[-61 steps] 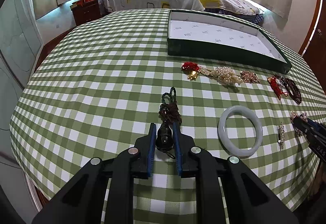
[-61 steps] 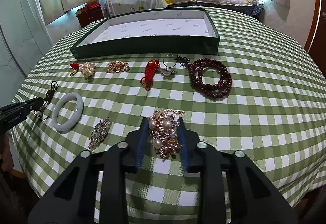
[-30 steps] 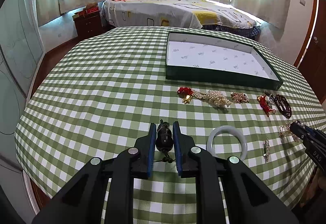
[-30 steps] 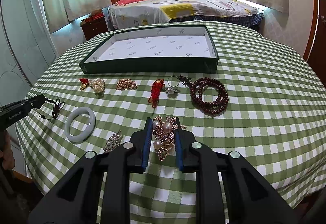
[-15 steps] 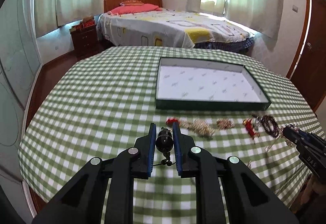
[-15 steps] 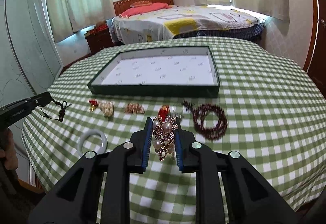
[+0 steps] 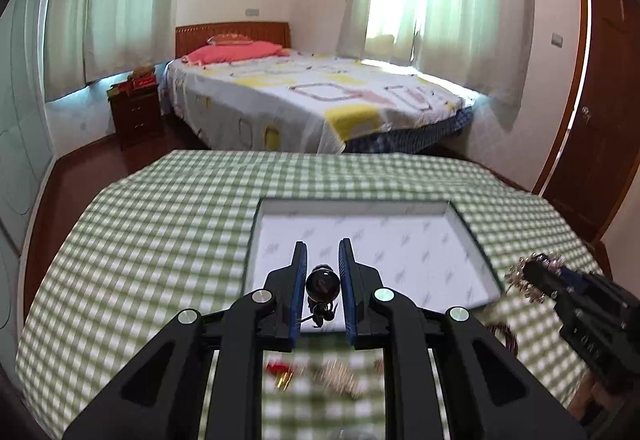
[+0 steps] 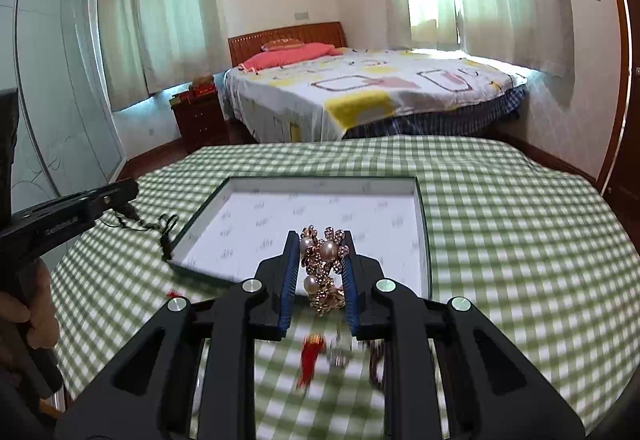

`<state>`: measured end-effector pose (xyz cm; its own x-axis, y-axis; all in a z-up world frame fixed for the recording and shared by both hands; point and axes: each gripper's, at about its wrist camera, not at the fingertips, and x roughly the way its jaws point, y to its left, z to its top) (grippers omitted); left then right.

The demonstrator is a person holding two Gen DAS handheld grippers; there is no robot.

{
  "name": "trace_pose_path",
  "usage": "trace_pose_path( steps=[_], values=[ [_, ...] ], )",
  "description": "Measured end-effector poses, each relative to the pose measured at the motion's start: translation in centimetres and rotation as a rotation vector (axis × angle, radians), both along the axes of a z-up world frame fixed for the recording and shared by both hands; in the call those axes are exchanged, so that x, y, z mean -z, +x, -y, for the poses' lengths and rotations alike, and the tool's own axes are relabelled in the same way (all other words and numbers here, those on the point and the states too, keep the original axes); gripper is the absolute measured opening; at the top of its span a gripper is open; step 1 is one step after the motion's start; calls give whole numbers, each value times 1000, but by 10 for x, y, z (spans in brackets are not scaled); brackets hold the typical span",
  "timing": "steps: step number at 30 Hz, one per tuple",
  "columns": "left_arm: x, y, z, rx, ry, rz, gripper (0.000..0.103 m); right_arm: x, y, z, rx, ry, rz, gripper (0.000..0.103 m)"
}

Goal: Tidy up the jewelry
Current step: 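Carry both items into the green tray and open both tools to release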

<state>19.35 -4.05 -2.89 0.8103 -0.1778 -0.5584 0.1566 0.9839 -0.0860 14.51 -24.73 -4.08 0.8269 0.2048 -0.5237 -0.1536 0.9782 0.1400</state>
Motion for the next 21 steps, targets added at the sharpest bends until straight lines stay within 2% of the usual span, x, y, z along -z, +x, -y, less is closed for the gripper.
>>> trace_pose_path(
  steps=[2, 6, 11, 16, 18, 20, 21],
  values=[
    [1, 16, 8, 9, -9, 13, 17, 0, 14, 1, 5, -4, -1, 20],
    [18, 43, 23, 24, -13, -29, 17, 15, 42, 4, 18, -15, -38, 20],
    [63, 66, 44, 43, 28, -125, 17, 50, 70, 11, 42, -21, -138, 20],
    [94, 74, 46, 43, 41, -201, 17, 81, 90, 13, 53, -24, -247, 19],
    [101, 75, 45, 38, 42, -220, 17, 89, 94, 12, 45, -29, -278, 13],
    [105, 76, 44, 34, 37, -233, 17, 92, 95, 10, 42, -36, -281, 14],
    [106, 77, 43, 31, 36, -237, 17, 94, 96, 10, 41, -38, -283, 18]
  ],
)
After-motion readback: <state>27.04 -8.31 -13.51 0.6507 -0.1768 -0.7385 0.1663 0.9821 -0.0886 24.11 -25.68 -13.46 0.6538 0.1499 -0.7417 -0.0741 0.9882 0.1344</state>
